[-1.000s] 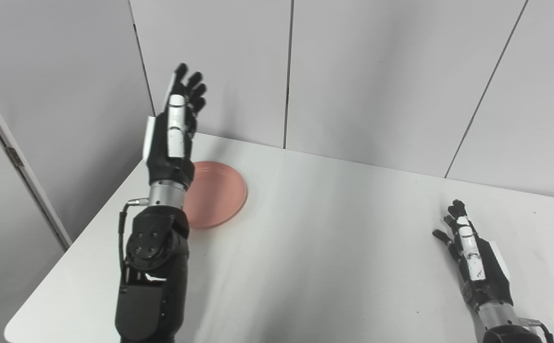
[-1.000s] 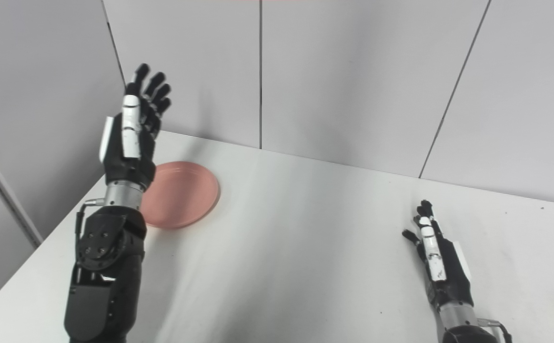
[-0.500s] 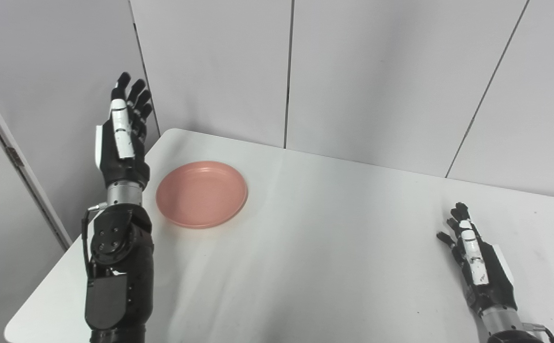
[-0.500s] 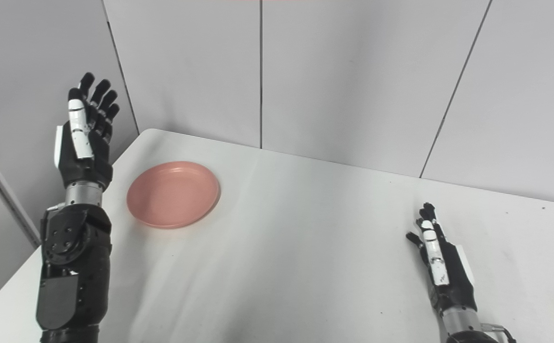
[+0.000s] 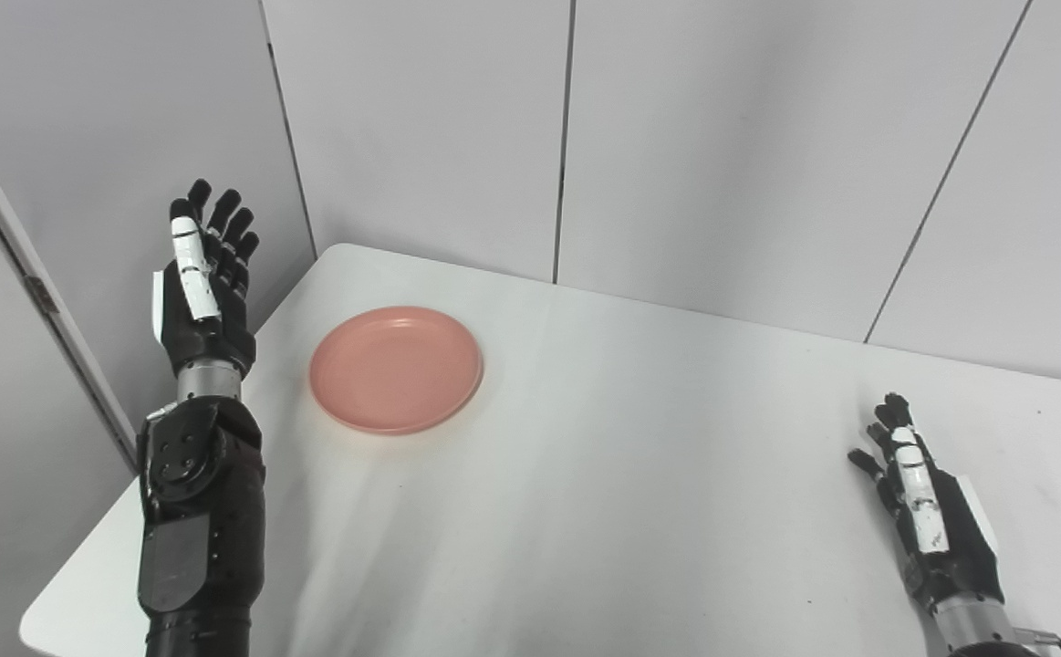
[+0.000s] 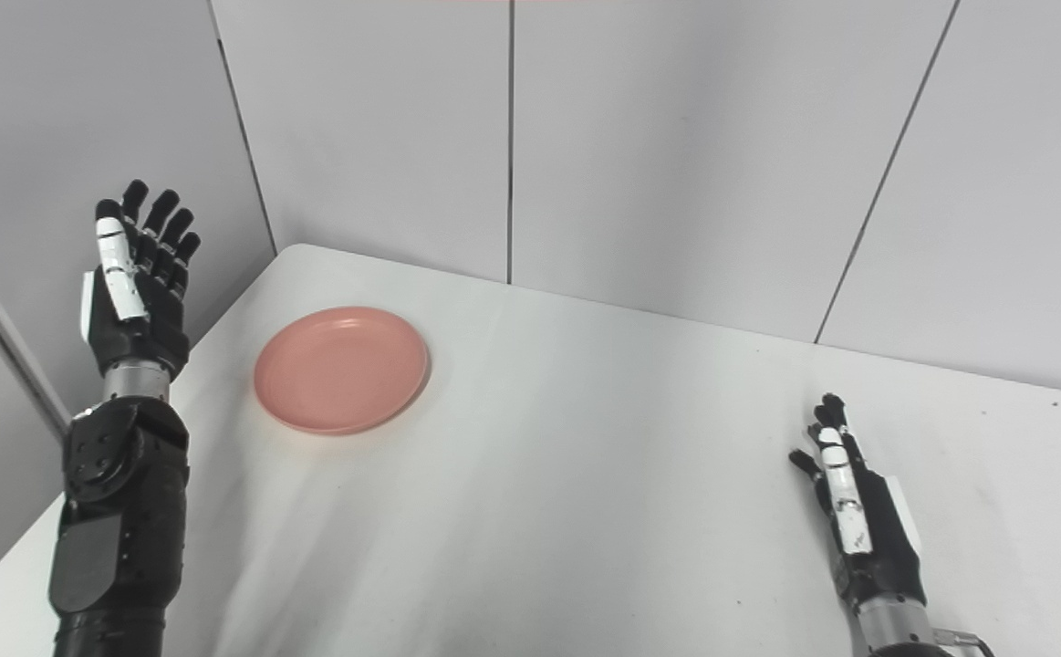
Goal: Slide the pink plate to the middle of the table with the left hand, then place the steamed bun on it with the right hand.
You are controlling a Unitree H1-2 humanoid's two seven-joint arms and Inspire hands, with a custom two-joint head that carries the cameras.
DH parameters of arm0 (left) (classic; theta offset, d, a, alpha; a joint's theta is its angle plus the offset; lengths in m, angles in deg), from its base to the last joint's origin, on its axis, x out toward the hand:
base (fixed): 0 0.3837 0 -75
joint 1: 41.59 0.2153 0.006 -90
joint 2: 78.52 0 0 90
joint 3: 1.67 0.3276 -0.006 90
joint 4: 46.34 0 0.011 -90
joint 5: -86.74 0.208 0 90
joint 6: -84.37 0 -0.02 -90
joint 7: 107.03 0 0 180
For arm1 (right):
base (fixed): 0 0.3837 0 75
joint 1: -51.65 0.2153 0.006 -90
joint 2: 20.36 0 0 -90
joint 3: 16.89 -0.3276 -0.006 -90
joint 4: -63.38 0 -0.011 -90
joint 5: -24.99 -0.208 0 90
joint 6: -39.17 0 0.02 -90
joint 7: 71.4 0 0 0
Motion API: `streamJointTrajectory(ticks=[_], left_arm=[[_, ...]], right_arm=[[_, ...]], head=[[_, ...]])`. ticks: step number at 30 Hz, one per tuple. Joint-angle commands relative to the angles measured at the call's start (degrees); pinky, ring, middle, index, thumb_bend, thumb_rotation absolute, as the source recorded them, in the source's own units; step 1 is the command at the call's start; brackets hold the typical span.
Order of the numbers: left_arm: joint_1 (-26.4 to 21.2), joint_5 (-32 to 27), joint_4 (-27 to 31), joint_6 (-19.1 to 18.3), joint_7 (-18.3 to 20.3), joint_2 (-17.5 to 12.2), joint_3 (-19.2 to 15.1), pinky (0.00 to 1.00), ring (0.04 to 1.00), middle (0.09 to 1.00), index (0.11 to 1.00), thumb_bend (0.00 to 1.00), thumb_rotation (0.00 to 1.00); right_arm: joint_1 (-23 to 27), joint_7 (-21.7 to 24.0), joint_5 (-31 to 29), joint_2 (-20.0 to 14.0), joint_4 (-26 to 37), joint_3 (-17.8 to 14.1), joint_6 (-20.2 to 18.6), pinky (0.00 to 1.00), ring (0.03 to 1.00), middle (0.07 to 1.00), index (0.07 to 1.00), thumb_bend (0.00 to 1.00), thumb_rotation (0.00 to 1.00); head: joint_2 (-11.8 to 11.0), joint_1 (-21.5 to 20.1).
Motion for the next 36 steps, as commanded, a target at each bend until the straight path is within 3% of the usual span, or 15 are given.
streamJointTrajectory(ticks=[1, 9, 13, 21, 36], left_arm=[[-2.13, -0.92, -0.03, 0.63, 0.98, -2.28, 0.17, 0.94, 0.905, 0.901, 0.919, 0.57, 1.00], [-2.21, -2.55, -4.73, -0.03, 0.96, -3.13, 0.68, 0.91, 0.898, 0.892, 0.909, 0.60, 1.00], [-2.42, -3.29, -7.09, -0.65, 0.96, -3.29, 0.69, 0.93, 0.912, 0.901, 0.923, 0.54, 1.00], [-2.89, -4.36, -12.09, -0.20, 1.85, -3.69, 0.89, 0.94, 0.917, 0.910, 0.934, 0.54, 1.00], [-4.09, -3.97, -20.42, -0.29, 2.85, -2.69, 3.42, 0.96, 0.925, 0.924, 0.938, 0.52, 1.00]], right_arm=[[-0.13, 0.11, -0.19, -0.53, 0.50, -0.29, -1.32, 1.00, 1.000, 1.000, 1.000, 0.05, 1.00], [-0.17, -0.42, 0.51, -0.50, 0.69, -0.09, -1.44, 1.00, 1.000, 1.000, 1.000, 0.07, 1.00], [-0.28, -0.56, 0.76, -0.47, 0.99, -0.04, -1.39, 1.00, 1.000, 1.000, 1.000, 0.06, 1.00], [-0.38, -0.79, 1.04, -0.39, 1.64, -0.06, -2.47, 1.00, 1.000, 1.000, 1.000, 0.06, 1.00], [-0.24, -0.22, 0.61, -0.59, 0.79, -0.10, -1.41, 1.00, 1.000, 1.000, 1.000, 0.08, 1.00]], head=[[0.06, -0.04], [0.23, -0.01], [0.23, -0.01], [0.36, -0.01], [0.52, -0.06]])
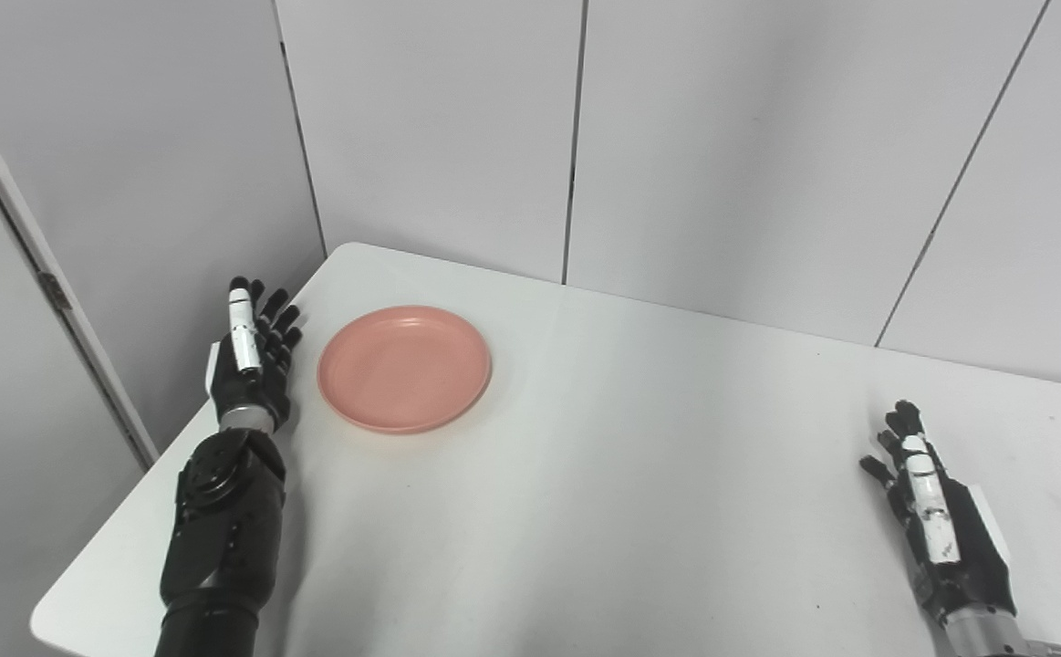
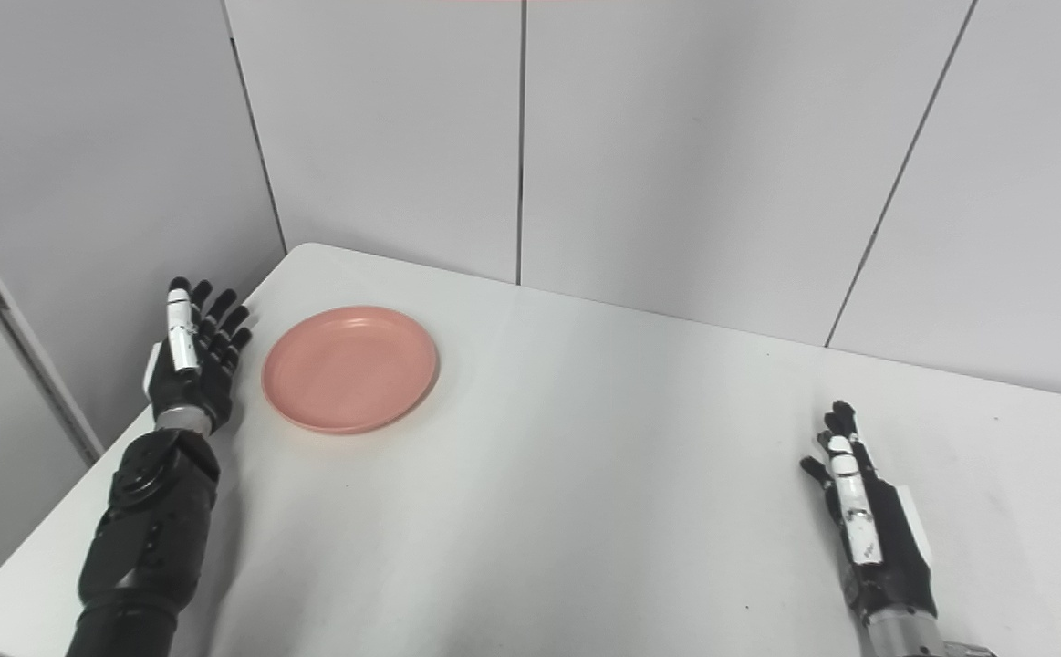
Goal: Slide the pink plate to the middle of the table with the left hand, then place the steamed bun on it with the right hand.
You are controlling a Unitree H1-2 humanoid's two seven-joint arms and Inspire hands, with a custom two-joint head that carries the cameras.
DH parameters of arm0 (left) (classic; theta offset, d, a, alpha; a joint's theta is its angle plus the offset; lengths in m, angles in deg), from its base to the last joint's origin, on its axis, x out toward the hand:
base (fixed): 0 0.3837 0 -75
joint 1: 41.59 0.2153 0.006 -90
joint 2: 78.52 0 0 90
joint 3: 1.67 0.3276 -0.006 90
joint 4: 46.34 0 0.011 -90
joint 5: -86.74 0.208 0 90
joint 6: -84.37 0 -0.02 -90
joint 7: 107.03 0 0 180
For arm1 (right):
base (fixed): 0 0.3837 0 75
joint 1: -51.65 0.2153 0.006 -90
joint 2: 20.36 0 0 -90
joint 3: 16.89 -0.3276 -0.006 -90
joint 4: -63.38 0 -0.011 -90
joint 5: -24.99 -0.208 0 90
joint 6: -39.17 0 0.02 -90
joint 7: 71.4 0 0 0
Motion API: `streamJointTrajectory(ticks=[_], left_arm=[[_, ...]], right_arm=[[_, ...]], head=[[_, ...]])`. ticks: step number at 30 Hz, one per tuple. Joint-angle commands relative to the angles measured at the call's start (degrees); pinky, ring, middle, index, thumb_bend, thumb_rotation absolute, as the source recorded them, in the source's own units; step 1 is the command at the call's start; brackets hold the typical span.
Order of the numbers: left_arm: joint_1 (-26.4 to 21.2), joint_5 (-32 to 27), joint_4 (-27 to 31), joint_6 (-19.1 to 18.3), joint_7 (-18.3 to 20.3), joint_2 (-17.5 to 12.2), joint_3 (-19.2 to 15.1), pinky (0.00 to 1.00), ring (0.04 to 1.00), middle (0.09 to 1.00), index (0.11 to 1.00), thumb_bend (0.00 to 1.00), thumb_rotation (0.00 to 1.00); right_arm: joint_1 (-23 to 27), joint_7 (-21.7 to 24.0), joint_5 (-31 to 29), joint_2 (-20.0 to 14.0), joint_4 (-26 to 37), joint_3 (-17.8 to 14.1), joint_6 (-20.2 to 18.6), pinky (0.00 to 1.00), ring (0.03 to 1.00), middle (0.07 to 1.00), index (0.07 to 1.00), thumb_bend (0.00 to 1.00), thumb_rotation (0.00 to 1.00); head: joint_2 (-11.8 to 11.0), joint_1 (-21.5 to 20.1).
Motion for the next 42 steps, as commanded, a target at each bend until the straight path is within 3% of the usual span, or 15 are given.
streamJointTrajectory(ticks=[1, 9, 17, 22, 42], left_arm=[[-2.17, -0.32, -1.43, 0.64, 1.51, -0.60, 0.65, 0.96, 0.925, 0.924, 0.938, 0.52, 1.00], [-2.81, 0.33, -4.57, -0.42, 1.81, 0.22, 1.47, 0.93, 0.915, 0.917, 0.933, 0.52, 1.00], [-3.66, 0.99, -8.06, -1.15, 4.13, 0.87, 4.81, 0.95, 0.924, 0.929, 0.938, 0.52, 1.00], [-4.07, 1.10, -8.68, -2.04, 5.16, 1.67, 6.92, 0.92, 0.903, 0.913, 0.922, 0.52, 1.00], [-3.03, 3.20, -3.35, -7.11, 8.91, 4.66, 13.12, 0.93, 0.913, 0.917, 0.924, 0.52, 1.00]], right_arm=[[0.05, -0.10, 0.13, -0.58, 0.60, -0.20, -1.17, 1.00, 1.000, 1.000, 1.000, 0.08, 1.00], [-0.08, -0.02, 0.29, -0.58, 0.94, -0.01, -1.02, 1.00, 1.000, 1.000, 1.000, 0.09, 1.00], [-0.17, -0.75, 0.77, -0.01, 1.48, 0.13, -1.27, 1.00, 1.000, 1.000, 1.000, 0.09, 1.00], [-0.27, -1.41, 1.45, 0.45, 1.70, 0.19, -1.21, 1.00, 0.993, 1.000, 1.000, 0.09, 1.00], [-0.58, -2.49, 1.89, 1.81, 1.30, 0.34, -1.36, 0.99, 0.974, 0.982, 0.996, 0.14, 1.00]], head=[[0.08, -0.06], [0.48, -0.40], [0.64, -1.42], [0.61, -2.05], [1.87, -7.68]])
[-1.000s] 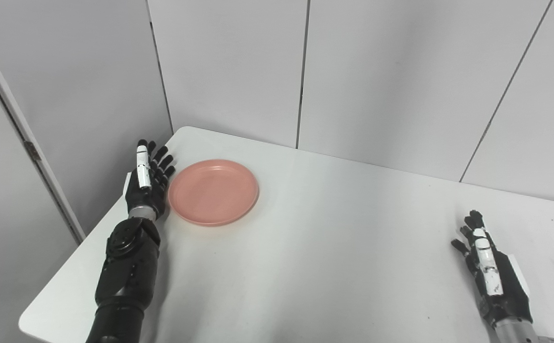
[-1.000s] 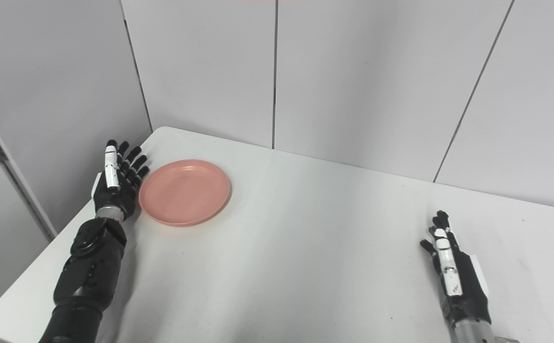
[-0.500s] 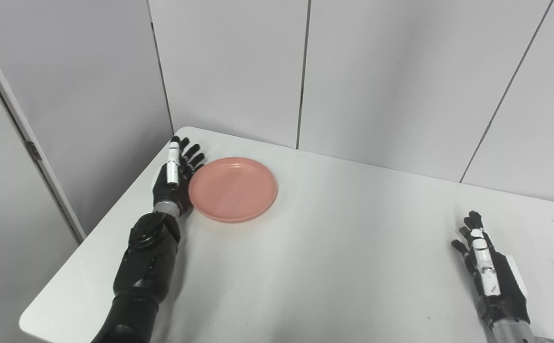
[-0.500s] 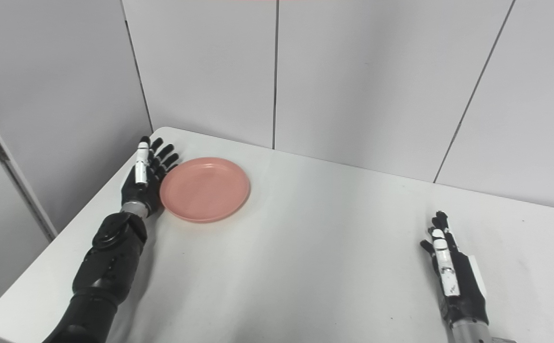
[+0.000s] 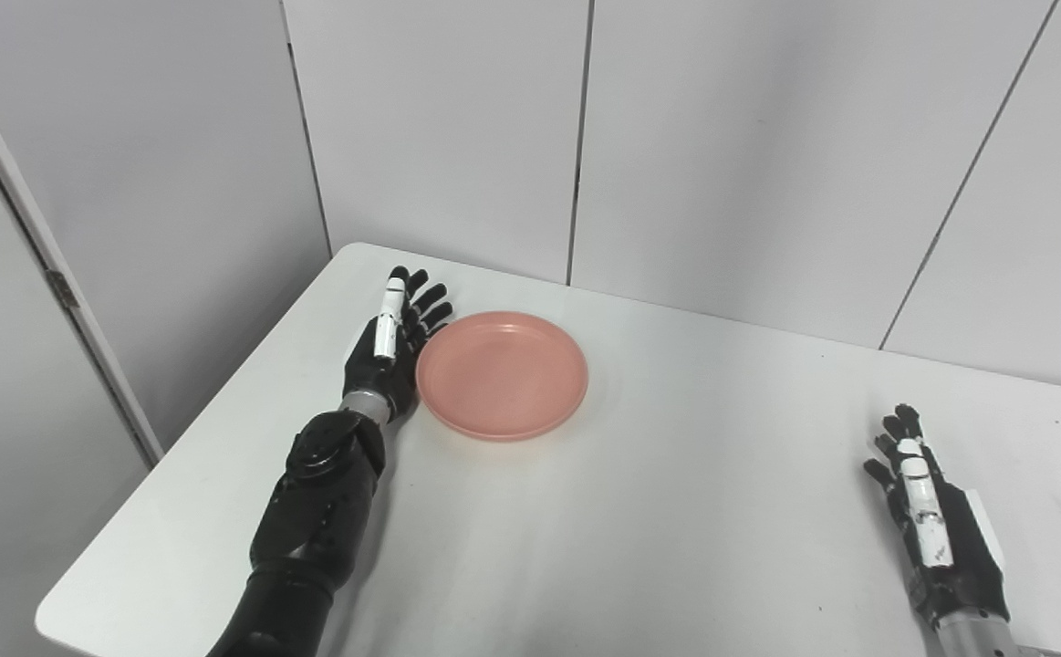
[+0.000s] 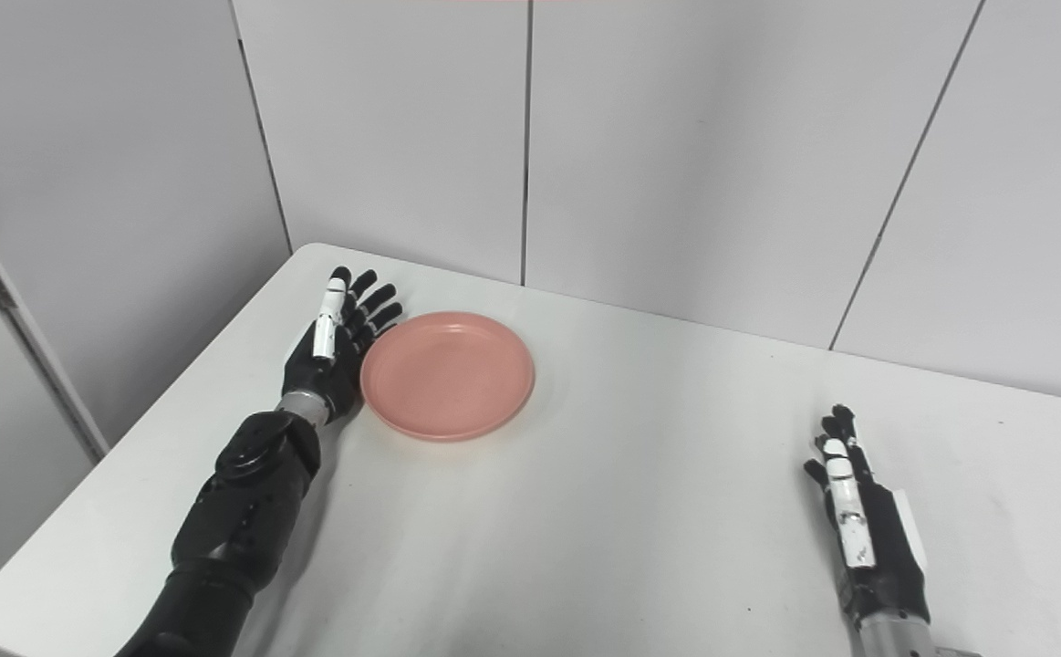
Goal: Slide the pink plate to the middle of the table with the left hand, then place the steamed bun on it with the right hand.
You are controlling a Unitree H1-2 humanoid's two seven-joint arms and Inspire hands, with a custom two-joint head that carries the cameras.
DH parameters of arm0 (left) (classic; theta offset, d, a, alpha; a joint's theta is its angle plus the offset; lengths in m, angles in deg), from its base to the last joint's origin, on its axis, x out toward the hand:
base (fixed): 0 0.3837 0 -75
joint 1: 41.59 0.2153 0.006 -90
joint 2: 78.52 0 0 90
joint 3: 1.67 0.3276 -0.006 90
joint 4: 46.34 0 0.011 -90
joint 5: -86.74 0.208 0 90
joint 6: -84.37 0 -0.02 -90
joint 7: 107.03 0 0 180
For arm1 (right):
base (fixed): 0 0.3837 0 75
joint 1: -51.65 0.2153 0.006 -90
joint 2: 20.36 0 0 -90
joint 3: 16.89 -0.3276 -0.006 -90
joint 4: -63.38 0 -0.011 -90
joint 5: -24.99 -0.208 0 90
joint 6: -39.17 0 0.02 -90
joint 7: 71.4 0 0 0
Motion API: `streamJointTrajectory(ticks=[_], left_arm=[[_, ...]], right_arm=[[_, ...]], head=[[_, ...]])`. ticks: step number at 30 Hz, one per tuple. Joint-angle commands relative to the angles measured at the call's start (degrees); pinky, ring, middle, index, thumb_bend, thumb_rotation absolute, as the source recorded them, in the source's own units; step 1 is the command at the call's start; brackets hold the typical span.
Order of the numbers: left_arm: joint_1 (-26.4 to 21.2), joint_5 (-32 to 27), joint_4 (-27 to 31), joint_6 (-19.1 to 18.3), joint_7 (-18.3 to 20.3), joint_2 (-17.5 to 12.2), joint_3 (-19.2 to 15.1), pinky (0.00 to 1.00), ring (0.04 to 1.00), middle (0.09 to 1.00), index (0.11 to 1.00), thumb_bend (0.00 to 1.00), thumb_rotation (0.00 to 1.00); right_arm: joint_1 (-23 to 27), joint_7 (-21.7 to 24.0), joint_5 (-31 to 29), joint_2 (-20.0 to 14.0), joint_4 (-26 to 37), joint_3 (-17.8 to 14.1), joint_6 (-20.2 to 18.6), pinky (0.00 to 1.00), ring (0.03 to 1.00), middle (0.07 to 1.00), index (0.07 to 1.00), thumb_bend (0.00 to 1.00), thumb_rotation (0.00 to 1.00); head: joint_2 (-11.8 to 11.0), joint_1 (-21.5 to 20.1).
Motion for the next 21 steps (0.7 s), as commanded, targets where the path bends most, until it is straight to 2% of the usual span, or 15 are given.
streamJointTrajectory(ticks=[1, 13, 21], left_arm=[[1.09, 0.72, -0.66, -3.19, 0.94, 1.01, 1.24, 0.93, 0.914, 0.917, 0.924, 0.52, 1.00], [2.49, 2.16, 3.10, -5.39, 3.30, 2.57, 5.68, 0.89, 0.885, 0.892, 0.902, 0.53, 1.00], [4.33, 1.20, 8.35, -9.28, 6.26, 4.19, 7.87, 0.92, 0.905, 0.911, 0.917, 0.51, 1.00]], right_arm=[[-0.03, -0.05, 0.18, 0.12, -0.05, 0.18, -0.95, 0.99, 0.976, 0.983, 0.998, 0.14, 1.00], [0.08, -0.95, 1.44, 0.83, -0.33, 0.92, -1.61, 0.99, 0.979, 0.986, 1.000, 0.16, 1.00], [-0.15, -1.32, 1.52, 1.91, 0.10, 1.17, -2.00, 0.98, 0.970, 0.977, 0.993, 0.20, 1.00]], head=[[0.06, -0.24], [0.96, -4.07], [1.46, -7.51]])
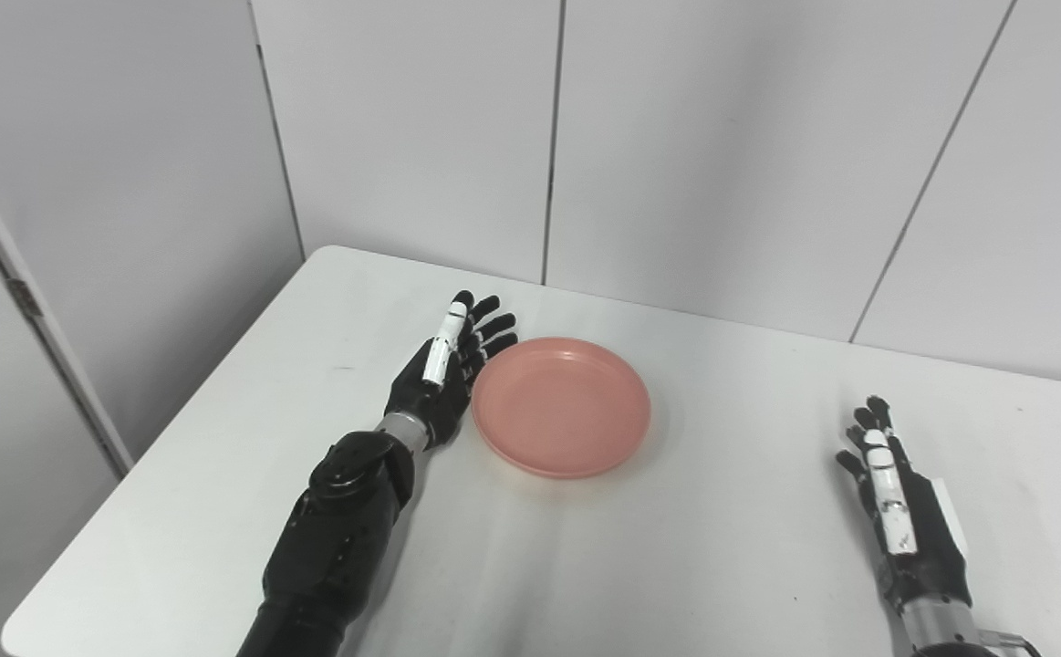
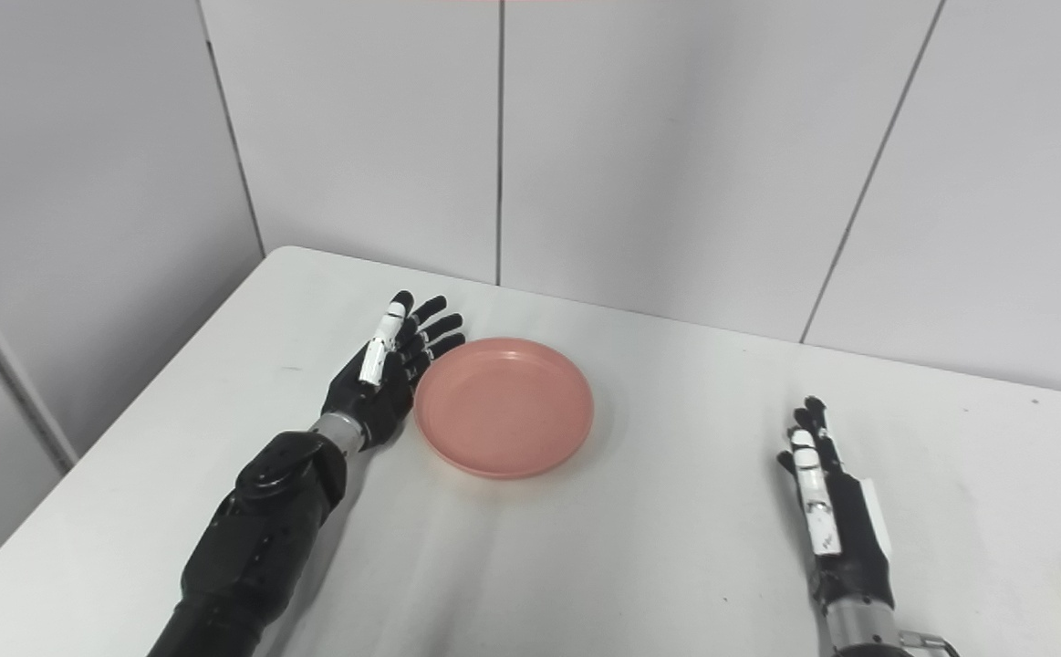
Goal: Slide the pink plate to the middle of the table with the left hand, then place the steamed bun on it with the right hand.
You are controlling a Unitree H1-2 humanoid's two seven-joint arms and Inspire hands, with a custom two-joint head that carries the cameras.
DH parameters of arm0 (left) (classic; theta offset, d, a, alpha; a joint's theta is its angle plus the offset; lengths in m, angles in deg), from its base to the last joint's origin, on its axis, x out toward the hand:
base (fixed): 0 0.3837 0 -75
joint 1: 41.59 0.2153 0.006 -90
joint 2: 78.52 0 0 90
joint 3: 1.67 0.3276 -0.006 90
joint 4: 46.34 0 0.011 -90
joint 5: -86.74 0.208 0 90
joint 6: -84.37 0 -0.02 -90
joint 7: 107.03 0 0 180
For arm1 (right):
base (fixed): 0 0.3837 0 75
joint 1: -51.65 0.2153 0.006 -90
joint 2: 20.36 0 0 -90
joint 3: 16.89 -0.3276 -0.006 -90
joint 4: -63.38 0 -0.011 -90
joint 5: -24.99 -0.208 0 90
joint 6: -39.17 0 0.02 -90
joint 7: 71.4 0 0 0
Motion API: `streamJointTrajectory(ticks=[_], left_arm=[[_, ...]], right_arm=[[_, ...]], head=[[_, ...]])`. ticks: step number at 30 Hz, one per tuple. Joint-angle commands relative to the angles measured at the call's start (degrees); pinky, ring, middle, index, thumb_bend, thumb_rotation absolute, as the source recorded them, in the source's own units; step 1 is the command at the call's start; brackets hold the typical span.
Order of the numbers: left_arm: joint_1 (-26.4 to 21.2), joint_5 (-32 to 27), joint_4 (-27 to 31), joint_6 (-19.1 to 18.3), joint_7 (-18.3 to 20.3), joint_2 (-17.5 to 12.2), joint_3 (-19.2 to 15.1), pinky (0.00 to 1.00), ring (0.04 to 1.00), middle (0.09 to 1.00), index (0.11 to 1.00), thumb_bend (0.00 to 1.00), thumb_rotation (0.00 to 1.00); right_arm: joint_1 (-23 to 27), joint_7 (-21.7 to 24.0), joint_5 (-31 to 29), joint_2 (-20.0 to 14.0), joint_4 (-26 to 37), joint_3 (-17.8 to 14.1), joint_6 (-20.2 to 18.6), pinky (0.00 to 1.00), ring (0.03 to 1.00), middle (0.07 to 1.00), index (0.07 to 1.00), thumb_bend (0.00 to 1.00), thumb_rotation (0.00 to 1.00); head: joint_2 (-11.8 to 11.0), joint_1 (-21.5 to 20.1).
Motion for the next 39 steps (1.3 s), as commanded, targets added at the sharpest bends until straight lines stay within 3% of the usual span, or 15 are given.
streamJointTrajectory(ticks=[1, 10, 17, 25, 34, 39], left_arm=[[1.51, -0.21, 0.96, -3.84, 1.57, 0.72, 1.33, 0.93, 0.911, 0.917, 0.923, 0.51, 1.00], [4.14, 0.01, 5.37, -6.01, 5.84, 2.05, 6.60, 0.97, 0.944, 0.948, 0.961, 0.46, 1.00], [6.01, 0.19, 4.96, -5.33, 8.58, 2.92, 9.17, 0.96, 0.932, 0.936, 0.949, 0.49, 1.00], [6.93, -0.44, 5.82, -6.24, 10.06, 3.11, 8.90, 0.96, 0.935, 0.937, 0.949, 0.50, 1.00], [7.25, -1.08, 5.63, -6.67, 8.92, 3.83, 7.02, 0.97, 0.934, 0.940, 0.957, 0.50, 1.00], [7.57, -0.82, 5.91, -6.70, 7.94, 4.33, 5.69, 0.98, 0.949, 0.953, 0.968, 0.51, 1.00]], right_arm=[[-0.16, 0.17, 0.05, 0.81, 0.23, 0.70, -1.93, 0.98, 0.971, 0.978, 0.994, 0.20, 1.00], [-0.06, -1.66, 1.81, 1.83, 0.57, 1.47, -3.49, 0.95, 0.956, 0.963, 0.979, 0.21, 1.00], [-0.13, -2.47, 2.93, 2.20, 0.88, 2.37, -4.19, 0.94, 0.951, 0.962, 0.980, 0.22, 1.00], [-0.06, -3.14, 3.68, 2.39, 0.85, 2.94, -4.47, 0.92, 0.939, 0.956, 0.976, 0.23, 1.00], [-0.26, -3.13, 3.05, 2.55, 1.43, 2.77, -5.25, 0.94, 0.944, 0.961, 0.982, 0.25, 1.00], [-0.23, -4.14, 3.61, 2.74, 1.12, 2.56, -3.03, 0.92, 0.923, 0.949, 0.978, 0.29, 1.00]], head=[[0.19, -0.89], [0.67, -4.66], [1.07, -6.92], [1.56, -8.98], [1.84, -10.71], [1.85, -11.74]])
